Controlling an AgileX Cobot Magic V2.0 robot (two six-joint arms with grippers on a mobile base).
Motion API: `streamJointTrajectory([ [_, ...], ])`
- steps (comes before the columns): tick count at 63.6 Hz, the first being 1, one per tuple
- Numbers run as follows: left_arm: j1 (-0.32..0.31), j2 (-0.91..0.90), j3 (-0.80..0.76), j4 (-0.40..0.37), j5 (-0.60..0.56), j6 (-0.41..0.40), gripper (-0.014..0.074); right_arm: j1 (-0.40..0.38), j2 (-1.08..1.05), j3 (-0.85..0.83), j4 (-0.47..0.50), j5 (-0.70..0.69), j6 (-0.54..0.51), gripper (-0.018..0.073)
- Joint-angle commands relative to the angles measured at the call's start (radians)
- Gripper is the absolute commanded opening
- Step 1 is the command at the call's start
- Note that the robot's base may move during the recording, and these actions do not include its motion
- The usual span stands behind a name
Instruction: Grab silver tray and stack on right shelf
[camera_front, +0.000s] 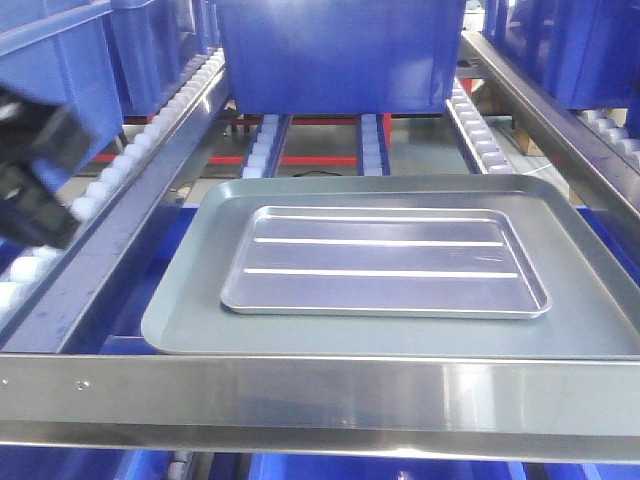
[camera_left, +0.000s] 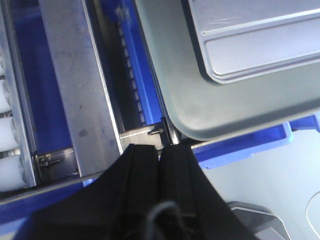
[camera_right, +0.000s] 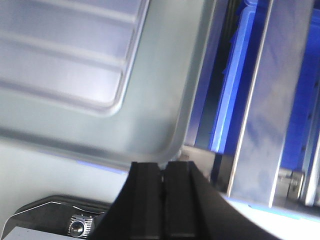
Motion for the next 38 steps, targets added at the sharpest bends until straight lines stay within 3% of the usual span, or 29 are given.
streamJointTrajectory([
  [1,-0.003,-0.116,0.067,0.035,-0.146,-0.002,-0.0092,-0.005,-0.109,0.069,-0.025,-0.105,-0.013,0.0057],
  [11,-0.015,-0.313,0.16,0.075,-0.139,-0.002,-0.0092,-0.004,-0.307,0.148,-0.025,-0.107,-0.016,0.0057],
  [38,-0.074,-0.856,0.173,0.075,0.077,0.02,-0.0092,-0.004,-0.885,0.149,-0.025,-0.051,-0.018,0.0057],
])
